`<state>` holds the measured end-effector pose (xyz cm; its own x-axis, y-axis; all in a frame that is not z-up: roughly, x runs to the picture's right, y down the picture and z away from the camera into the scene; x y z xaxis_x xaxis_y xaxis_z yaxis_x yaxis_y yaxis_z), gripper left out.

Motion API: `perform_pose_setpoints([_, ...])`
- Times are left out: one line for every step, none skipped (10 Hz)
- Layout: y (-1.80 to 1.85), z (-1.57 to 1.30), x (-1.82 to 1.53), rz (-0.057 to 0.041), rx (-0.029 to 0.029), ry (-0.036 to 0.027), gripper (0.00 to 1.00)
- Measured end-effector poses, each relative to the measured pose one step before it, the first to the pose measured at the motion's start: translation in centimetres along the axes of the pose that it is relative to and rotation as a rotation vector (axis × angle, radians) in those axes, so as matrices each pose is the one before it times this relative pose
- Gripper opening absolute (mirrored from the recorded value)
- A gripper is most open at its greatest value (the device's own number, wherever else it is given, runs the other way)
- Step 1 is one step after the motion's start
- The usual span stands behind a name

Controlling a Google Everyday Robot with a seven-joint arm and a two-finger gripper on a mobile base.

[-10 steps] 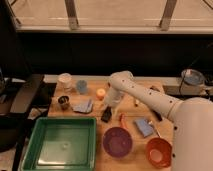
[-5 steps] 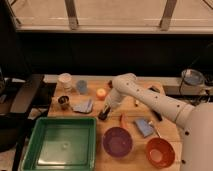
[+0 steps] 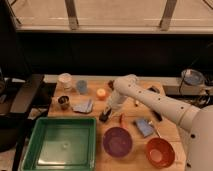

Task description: Wipe table surface with eraser

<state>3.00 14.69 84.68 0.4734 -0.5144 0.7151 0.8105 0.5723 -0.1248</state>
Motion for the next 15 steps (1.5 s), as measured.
perform_pose_setpoints([0.396, -0.384, -0.073, 0.00506, -0.00328, 0.00578, 0.00])
perform_pose_setpoints([0.405, -0.437, -0.190, 0.00172, -0.00952, 0.00494, 0.00])
perform_pose_setpoints([0.935, -0.412, 0.043, 0.00946, -0.01717, 0.00134, 0.00])
perform_pose_setpoints([0.824, -0.380, 0.287, 0.01272, -0.01175, 0.00429, 0.00])
perform_pose_setpoints([1.010, -0.255, 0.317, 0.00959, -0.02164, -0.00100, 0.00])
perform_pose_setpoints([0.405, -0.019, 0.226, 0.00153, -0.01406, -0.00137, 0.00])
perform_pose_setpoints([0.040, 0.135, 0.212, 0.00024, -0.01341, -0.00175, 0.00])
perform_pose_setpoints([-0.149, 0.081, 0.300, -0.00153, -0.00816, 0.00011, 0.00])
perform_pose_setpoints([-0.125, -0.046, 0.640, 0.00050, -0.00655, 0.00291, 0.00])
perform_pose_setpoints([-0.195, -0.008, 0.574, -0.00122, -0.00457, 0.00210, 0.00])
perform_pose_setpoints([-0.794, 0.004, 0.822, -0.00726, 0.00134, 0.00334, 0.00])
perform_pose_setpoints([-0.794, 0.071, 0.542, -0.00885, 0.00212, -0.00053, 0.00])
perform_pose_setpoints([-0.727, 0.003, 0.466, -0.00386, 0.01268, -0.00374, 0.00])
perform_pose_setpoints([-0.374, 0.003, 0.210, -0.00190, 0.01419, -0.00659, 0.00])
perform_pose_setpoints([-0.954, 0.185, -0.042, -0.00863, 0.02006, -0.00664, 0.00])
